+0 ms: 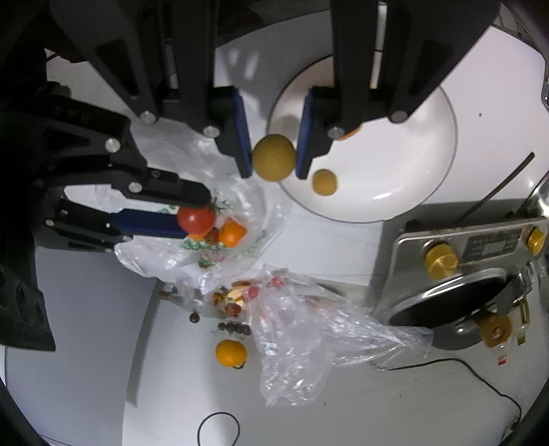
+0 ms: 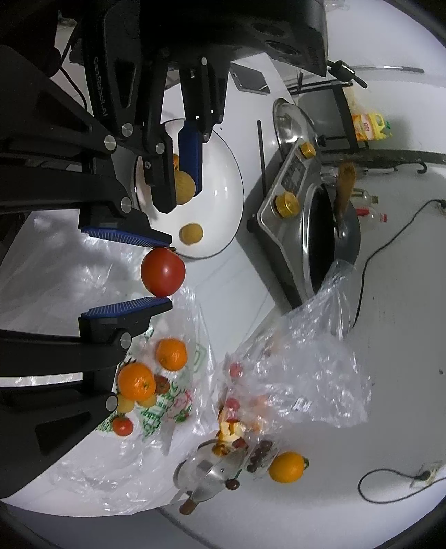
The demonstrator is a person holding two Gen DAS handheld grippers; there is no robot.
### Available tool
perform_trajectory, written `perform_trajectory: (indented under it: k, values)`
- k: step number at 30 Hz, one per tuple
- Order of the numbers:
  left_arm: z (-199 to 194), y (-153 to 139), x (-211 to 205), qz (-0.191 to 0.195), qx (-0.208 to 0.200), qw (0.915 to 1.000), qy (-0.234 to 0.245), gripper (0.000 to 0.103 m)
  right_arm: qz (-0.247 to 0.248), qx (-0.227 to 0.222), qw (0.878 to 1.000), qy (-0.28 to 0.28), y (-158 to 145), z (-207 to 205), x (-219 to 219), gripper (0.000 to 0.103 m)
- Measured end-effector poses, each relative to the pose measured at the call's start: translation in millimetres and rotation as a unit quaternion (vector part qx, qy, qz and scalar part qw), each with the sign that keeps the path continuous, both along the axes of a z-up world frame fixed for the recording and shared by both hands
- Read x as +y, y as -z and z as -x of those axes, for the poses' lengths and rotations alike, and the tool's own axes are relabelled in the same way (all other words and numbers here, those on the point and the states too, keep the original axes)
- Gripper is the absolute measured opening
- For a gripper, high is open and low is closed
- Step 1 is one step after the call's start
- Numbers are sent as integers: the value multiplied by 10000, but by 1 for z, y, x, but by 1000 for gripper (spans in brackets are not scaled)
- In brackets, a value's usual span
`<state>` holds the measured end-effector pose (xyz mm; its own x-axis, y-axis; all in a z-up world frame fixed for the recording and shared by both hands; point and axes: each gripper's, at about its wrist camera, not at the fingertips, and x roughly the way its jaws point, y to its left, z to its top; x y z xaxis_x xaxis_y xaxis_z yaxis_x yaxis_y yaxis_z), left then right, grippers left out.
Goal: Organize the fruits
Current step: 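Lower the yellow fruit in the left gripper over the plate and open it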
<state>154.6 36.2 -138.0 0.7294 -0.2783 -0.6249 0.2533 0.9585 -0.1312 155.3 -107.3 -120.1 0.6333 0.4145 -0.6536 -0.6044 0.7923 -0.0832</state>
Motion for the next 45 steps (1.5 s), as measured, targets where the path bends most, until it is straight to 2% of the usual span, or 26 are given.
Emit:
perform_trajectory:
  k: [5,8,12,24,40,45]
  values:
    - [4,0,20,41,-23,9999,-156,26,54,-24,9999,-123,-1,-1,17,32]
    - [8,0,28,-105,-93,9995,-275,26,77,-32,9998,-186,-2,-2,28,32]
    - [12,3,42,-114,-105,9991,-391,26,125,-6,9995,-283,0,-2,40,32]
    - [18,20,79,-104,34,9974,-719,26,279,79,9977,-613,9,-3,80,32]
    - [-7,48,99,-154,336,9960,-817,26,348,321,9961,-746,27,-23,110,32]
    - [-16,53,98,-187,442,9963,-716,26,330,422,9952,-819,33,-34,117,32]
